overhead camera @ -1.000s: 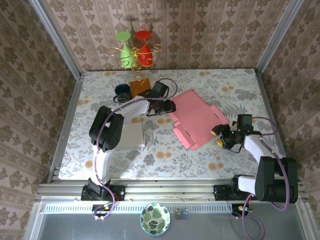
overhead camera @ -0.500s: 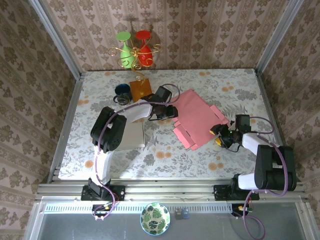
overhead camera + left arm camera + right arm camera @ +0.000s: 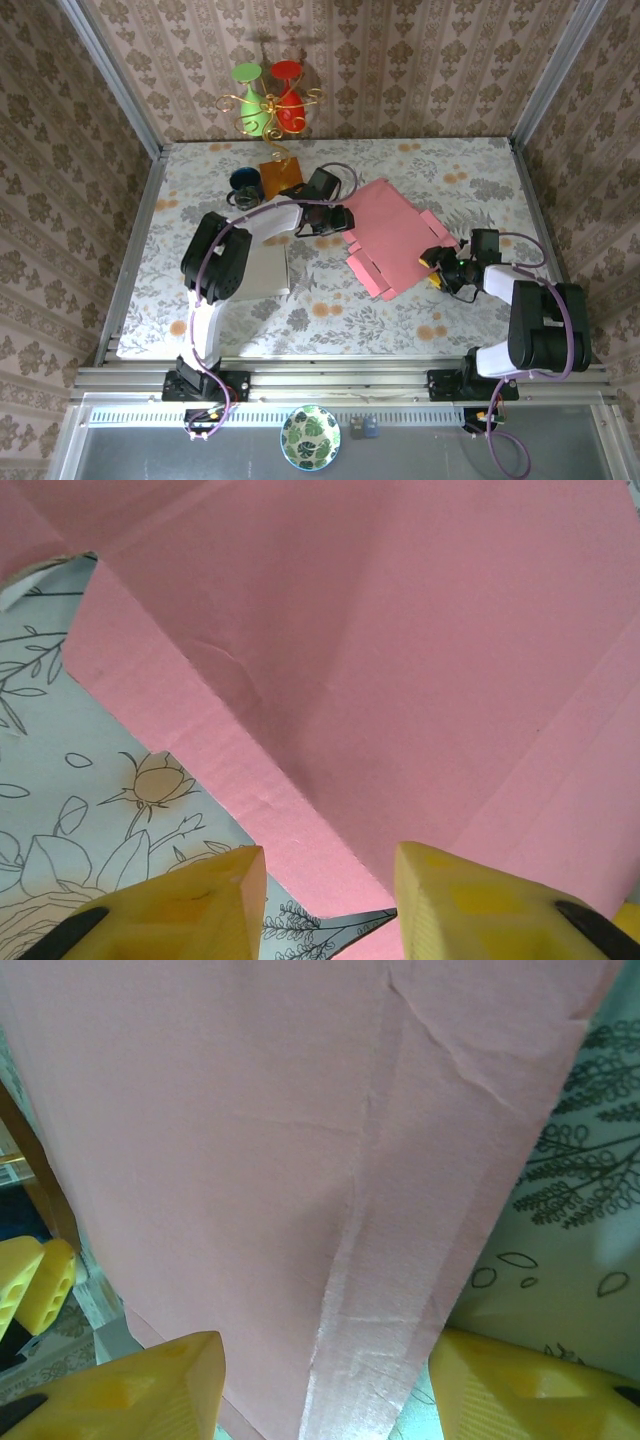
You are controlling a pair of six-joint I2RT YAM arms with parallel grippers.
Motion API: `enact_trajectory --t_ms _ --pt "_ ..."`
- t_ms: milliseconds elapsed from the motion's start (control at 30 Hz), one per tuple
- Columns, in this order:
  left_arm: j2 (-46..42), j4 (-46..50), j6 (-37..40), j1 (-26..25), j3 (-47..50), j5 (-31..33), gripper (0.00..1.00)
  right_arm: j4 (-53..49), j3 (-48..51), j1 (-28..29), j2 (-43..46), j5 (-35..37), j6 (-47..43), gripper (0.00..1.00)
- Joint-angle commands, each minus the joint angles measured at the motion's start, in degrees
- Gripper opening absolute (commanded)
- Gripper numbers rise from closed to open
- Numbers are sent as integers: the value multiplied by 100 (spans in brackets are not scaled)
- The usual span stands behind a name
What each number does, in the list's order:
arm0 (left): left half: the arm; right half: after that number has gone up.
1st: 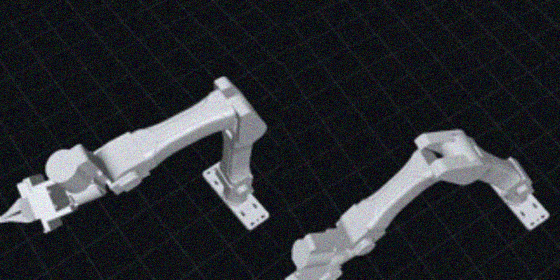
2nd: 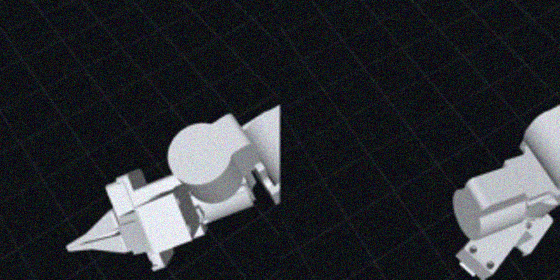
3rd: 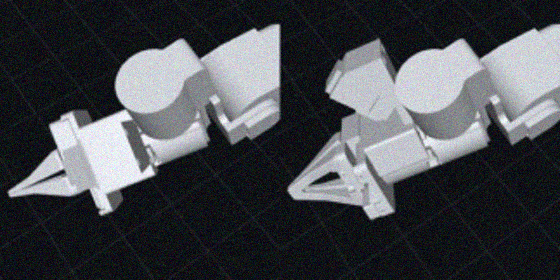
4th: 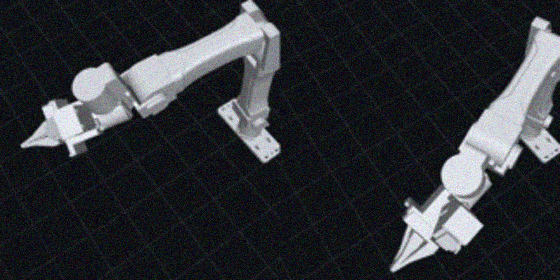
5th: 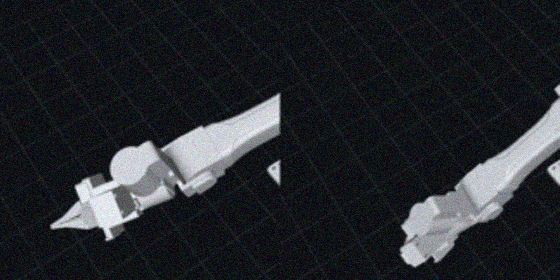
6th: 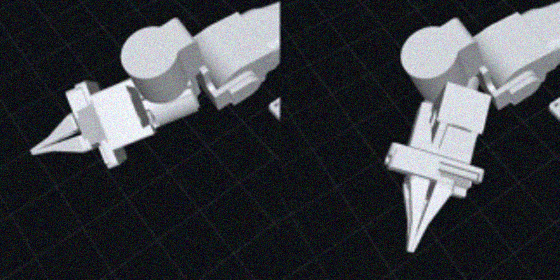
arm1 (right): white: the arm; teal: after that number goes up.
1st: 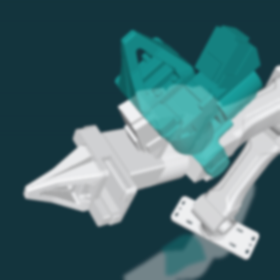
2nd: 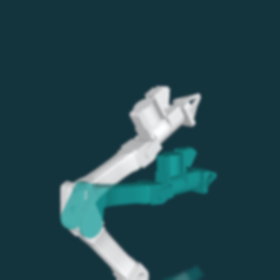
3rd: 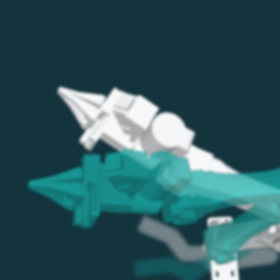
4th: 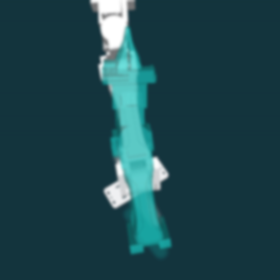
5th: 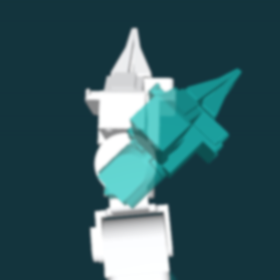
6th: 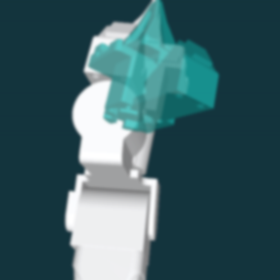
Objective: Fold the paper box
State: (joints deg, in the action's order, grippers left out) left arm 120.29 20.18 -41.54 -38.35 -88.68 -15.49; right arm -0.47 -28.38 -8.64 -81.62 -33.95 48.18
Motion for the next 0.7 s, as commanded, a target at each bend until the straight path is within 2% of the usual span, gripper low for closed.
enact_trajectory --t_ms 0,467,667 --pt "133 80 144 -50 -123 -102 38 503 174 3 -118 -77 48 58" --pt "315 360 426 -189 -100 10 38 1310 644 2 147 -186 517 56" --pt "318 372 485 -201 -48 63 38 1705 794 3 860 -182 929 52"
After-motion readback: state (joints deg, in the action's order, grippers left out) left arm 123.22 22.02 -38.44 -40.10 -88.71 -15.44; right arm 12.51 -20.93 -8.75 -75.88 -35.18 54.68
